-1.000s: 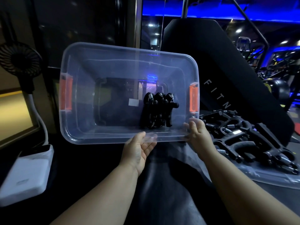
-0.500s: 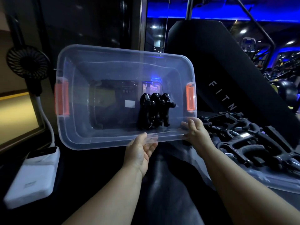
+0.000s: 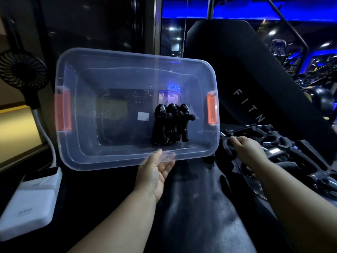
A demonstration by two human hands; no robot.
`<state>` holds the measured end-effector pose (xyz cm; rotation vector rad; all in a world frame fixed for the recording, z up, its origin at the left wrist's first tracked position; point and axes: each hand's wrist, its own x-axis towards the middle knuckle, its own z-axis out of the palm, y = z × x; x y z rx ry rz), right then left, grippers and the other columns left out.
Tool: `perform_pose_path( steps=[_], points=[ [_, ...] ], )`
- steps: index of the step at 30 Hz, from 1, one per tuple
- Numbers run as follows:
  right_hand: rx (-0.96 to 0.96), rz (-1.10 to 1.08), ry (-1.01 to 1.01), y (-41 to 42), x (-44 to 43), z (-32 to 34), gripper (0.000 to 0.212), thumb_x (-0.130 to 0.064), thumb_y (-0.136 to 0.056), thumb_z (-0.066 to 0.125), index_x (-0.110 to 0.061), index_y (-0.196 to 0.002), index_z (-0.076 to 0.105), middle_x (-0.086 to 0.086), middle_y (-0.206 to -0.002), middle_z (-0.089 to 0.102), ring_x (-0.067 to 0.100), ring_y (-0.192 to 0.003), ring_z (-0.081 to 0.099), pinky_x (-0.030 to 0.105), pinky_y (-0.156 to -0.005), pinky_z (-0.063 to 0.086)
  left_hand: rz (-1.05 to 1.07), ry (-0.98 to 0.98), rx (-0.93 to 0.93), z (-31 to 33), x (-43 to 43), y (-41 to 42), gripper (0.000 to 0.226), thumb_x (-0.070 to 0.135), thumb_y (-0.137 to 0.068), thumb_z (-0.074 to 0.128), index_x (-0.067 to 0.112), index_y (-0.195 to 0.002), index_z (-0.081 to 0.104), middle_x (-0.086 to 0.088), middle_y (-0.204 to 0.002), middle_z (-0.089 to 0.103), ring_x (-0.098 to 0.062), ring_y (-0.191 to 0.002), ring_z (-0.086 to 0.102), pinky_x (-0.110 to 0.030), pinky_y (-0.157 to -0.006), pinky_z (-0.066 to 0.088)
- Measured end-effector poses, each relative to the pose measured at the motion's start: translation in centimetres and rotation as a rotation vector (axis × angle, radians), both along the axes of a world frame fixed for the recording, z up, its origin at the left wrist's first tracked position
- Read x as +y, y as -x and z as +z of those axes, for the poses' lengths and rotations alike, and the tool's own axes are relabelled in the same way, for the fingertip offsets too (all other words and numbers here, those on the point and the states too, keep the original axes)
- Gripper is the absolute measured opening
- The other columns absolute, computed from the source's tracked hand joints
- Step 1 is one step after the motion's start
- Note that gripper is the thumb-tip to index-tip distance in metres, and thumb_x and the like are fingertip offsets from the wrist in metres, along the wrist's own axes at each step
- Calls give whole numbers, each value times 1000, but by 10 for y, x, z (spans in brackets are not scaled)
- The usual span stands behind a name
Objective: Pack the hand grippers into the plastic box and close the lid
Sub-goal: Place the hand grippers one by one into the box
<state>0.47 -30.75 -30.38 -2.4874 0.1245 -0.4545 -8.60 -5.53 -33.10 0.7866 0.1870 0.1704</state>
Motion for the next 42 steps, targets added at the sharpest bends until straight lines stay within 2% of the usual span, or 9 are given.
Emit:
perform_pose_path(
  steps=[3,9,14,21,27,32,36,39,42],
  points=[
    [68,-31,136,-8,-5,-4,29,-50,-91,51,-27,-90,68,2,-77,62,27,-81,60,31,-68,47,6,-3,9,0,-1,0,12,12,-95,52,4,-87,58,-22,-87,72,-25,-85,71,-31,-76,55],
    [98,-109,404,-10,0,-6,36,-64,-78,60,-34,-97,69,-1,-104,62,25,-98,61,35,-82,50,2,-18,-5,-2,-1,-1,16,13,-95,51,3,-88,61,-18,-84,73,-20,-78,72,-28,-74,57],
    [126,-129,386,-13,1,-7,47,-69,-69,66,-31,-95,61,-1,-98,60,23,-92,61,32,-73,48,2,-16,-8,-2,-2,-2,17,13,-95,51,4,-84,62,-17,-81,74,-19,-75,73,-30,-75,55],
    [79,-131,315,-11,7,-6,37,-52,-69,74,-20,-87,70,6,-91,62,27,-85,62,31,-72,51,4,-9,-10,-4,0,-3,16,14,-95,52,3,-87,61,-17,-81,74,-19,-75,73,-25,-68,59],
    [51,-163,242,1,7,2,31,-41,-73,73,-11,-77,64,5,-76,60,26,-74,54,27,-63,40,-4,-18,-9,-5,0,-3,20,14,-95,51,-2,-97,61,-17,-84,74,-18,-77,73,-23,-64,57],
    [54,-150,219,15,15,7,25,-38,-79,61,-21,-92,49,4,-86,57,27,-84,54,34,-76,43,-1,-41,-8,-5,0,-3,20,14,-95,51,1,-87,63,-16,-83,74,-22,-86,71,-28,-74,53],
    [111,-138,282,22,16,10,38,-37,-88,47,-23,-124,46,7,-116,62,30,-108,55,39,-91,39,3,-38,-1,-4,-1,-2,19,14,-95,51,2,-86,62,-17,-83,74,-21,-81,72,-29,-74,53],
    [104,-124,279,31,14,9,49,-34,-90,43,-22,-138,40,11,-129,58,31,-117,52,40,-93,39,7,-24,3,-4,-1,-2,17,14,-95,51,4,-85,61,-18,-84,74,-22,-83,72,-30,-74,53],
    [48,-106,277,43,10,10,45,-28,-92,43,-16,-135,45,16,-126,59,34,-114,53,39,-88,41,1,-28,4,-4,-1,-2,19,14,-95,51,3,-85,63,-18,-84,73,-23,-85,71,-29,-74,53]
  ],
)
